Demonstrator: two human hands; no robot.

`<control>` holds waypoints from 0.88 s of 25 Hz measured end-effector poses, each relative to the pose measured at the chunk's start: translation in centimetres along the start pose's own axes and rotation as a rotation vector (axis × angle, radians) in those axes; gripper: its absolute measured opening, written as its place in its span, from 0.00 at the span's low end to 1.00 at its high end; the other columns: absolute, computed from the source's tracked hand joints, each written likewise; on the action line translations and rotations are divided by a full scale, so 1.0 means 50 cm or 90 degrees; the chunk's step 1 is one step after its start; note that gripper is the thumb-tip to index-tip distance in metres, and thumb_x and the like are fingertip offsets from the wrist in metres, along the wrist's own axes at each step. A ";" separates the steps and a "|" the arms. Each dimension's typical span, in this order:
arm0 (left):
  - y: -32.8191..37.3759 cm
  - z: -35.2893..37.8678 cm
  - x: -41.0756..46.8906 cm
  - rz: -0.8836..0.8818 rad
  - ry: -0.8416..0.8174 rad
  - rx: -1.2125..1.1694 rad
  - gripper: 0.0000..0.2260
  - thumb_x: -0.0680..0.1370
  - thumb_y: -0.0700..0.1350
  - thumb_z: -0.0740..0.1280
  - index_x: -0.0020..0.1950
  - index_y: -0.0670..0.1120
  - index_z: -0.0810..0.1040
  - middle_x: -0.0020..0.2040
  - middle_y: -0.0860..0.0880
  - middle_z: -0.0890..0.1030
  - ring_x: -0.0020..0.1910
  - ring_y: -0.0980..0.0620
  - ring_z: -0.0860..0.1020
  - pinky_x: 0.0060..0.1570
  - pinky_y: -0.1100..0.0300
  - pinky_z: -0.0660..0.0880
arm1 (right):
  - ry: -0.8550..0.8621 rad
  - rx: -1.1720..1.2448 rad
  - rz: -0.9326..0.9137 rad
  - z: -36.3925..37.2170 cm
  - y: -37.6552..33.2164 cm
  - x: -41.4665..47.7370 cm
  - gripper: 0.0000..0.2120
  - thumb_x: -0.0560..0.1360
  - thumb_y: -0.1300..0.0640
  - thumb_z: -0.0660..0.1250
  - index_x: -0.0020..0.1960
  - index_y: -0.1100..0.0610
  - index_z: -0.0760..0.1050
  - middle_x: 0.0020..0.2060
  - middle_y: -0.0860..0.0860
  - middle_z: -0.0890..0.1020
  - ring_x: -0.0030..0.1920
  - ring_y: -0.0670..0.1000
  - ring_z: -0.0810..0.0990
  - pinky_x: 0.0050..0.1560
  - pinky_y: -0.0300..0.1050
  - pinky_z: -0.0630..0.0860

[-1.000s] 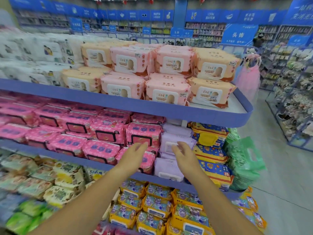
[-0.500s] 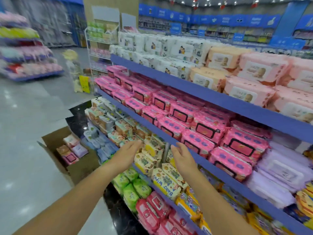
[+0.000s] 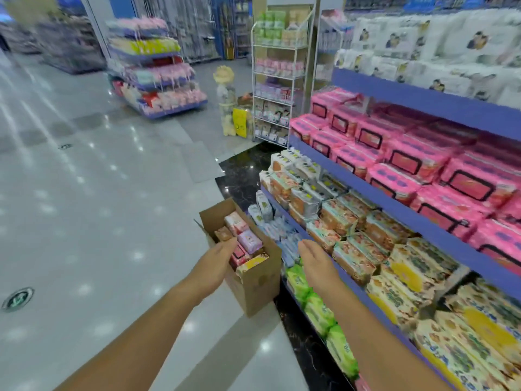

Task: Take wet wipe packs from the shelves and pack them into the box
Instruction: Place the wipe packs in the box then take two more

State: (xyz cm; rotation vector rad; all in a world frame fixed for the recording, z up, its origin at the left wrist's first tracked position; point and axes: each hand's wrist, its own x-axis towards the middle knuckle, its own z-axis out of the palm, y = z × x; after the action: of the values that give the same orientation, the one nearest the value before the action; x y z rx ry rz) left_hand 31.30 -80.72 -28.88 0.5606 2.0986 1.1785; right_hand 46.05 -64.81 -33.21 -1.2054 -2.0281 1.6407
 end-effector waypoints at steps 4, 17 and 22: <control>-0.030 -0.094 0.224 -0.036 0.004 0.037 0.11 0.86 0.56 0.54 0.48 0.58 0.73 0.48 0.60 0.76 0.50 0.58 0.75 0.57 0.61 0.63 | -0.033 0.002 0.007 0.137 -0.028 0.227 0.27 0.84 0.40 0.53 0.79 0.51 0.62 0.77 0.47 0.66 0.75 0.50 0.65 0.70 0.45 0.62; -0.024 -0.274 0.972 -0.081 -0.131 0.207 0.15 0.85 0.60 0.52 0.58 0.54 0.75 0.56 0.53 0.77 0.52 0.54 0.75 0.58 0.56 0.68 | 0.040 0.042 0.192 0.370 -0.022 0.758 0.20 0.85 0.45 0.54 0.72 0.53 0.69 0.63 0.48 0.75 0.59 0.46 0.71 0.57 0.41 0.63; -0.091 -0.269 1.261 -0.090 -0.242 0.275 0.12 0.86 0.55 0.52 0.48 0.57 0.71 0.47 0.56 0.73 0.47 0.56 0.74 0.53 0.59 0.68 | 0.161 0.112 0.322 0.482 0.049 0.918 0.23 0.84 0.44 0.55 0.75 0.53 0.66 0.69 0.49 0.72 0.63 0.47 0.71 0.57 0.39 0.63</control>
State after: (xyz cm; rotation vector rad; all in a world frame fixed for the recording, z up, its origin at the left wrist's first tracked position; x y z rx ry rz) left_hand -22.23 -50.51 -48.82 0.7497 2.0167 0.4868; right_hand 2.87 -47.55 -56.24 -1.8549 -1.4690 1.7132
